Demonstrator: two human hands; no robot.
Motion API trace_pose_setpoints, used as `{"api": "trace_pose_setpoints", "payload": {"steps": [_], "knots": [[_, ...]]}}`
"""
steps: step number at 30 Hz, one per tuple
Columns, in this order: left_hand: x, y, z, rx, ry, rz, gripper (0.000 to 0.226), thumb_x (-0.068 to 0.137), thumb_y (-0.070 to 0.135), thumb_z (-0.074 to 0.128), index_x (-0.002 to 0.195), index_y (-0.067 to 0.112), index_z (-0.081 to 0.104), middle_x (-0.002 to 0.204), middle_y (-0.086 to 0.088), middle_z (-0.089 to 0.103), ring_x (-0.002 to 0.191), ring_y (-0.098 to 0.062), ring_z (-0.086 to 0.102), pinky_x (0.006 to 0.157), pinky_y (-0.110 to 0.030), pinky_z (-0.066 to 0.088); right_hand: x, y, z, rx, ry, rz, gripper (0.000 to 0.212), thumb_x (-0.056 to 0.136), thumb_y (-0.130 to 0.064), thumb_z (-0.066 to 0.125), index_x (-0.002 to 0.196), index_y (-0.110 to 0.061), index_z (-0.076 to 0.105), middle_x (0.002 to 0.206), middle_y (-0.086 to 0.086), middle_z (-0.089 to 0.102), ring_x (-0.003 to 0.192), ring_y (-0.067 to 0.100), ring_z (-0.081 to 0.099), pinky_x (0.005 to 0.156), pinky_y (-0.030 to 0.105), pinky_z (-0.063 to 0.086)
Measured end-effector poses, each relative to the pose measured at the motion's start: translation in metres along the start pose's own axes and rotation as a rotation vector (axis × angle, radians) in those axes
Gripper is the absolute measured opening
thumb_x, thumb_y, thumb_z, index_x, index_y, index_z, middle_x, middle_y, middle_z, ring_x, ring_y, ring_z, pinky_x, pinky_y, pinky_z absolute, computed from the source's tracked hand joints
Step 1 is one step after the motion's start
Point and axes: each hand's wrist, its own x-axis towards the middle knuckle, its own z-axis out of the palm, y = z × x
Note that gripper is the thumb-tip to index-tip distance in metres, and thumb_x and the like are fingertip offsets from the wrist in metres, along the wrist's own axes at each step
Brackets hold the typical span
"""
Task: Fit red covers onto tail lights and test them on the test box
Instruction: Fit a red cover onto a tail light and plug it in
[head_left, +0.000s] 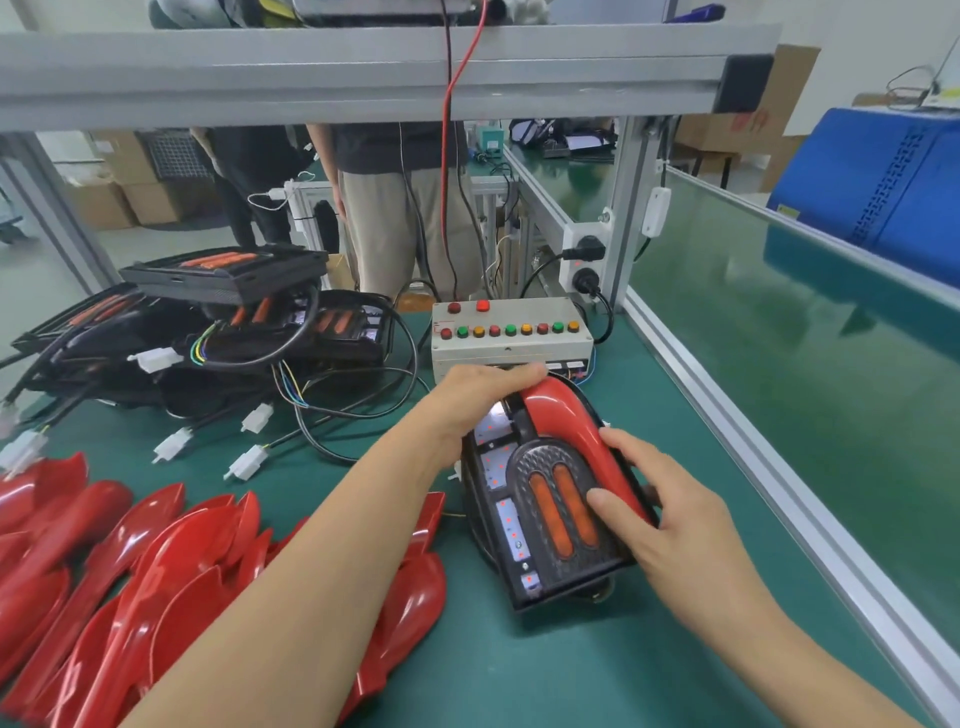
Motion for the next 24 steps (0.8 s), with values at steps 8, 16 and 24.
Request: {"api": "trace_pose_setpoints", "payload": {"steps": [8,16,24], "knots": [[-0.004,0.000,-0.002,-0.211,-0.065,-0.046,0.017,0.075,0.022,0.076,0.085,0.009,0.074,0.086,-0.012,0.074,0.069,-0.021,0.070,0.063,-0.030,0.058,0.006,0.004,-0.003,0.163,-0.088,0.130,0.032,0.084,-0.023,0.071,0.105,-0.043,0.058,0.095,-0.036,0.068,0.090,-0.012,0.065,0.084,0.013,0.049],[-0.006,0.002,0.001,-0.121,0.048,0.095,0.006,0.082,0.012,0.071,0.078,0.015,0.074,0.078,-0.007,0.074,0.073,-0.020,0.069,0.077,-0.031,0.057,-0.001,-0.002,-0.002,0.169,-0.140,0.085,0.026,0.090,-0.024,0.063,0.112,-0.038,0.062,0.094,-0.019,0.073,0.084,0.000,0.068,0.071,0.006,0.045],[-0.013,-0.004,-0.004,-0.048,-0.049,0.117,0.013,0.079,0.020,0.073,0.090,0.015,0.075,0.089,-0.009,0.075,0.080,-0.021,0.072,0.067,-0.025,0.056,-0.002,-0.005,-0.001,0.110,-0.133,0.100,0.027,0.090,-0.037,0.061,0.111,-0.053,0.059,0.093,-0.019,0.071,0.082,-0.001,0.066,0.072,0.008,0.046]]}}
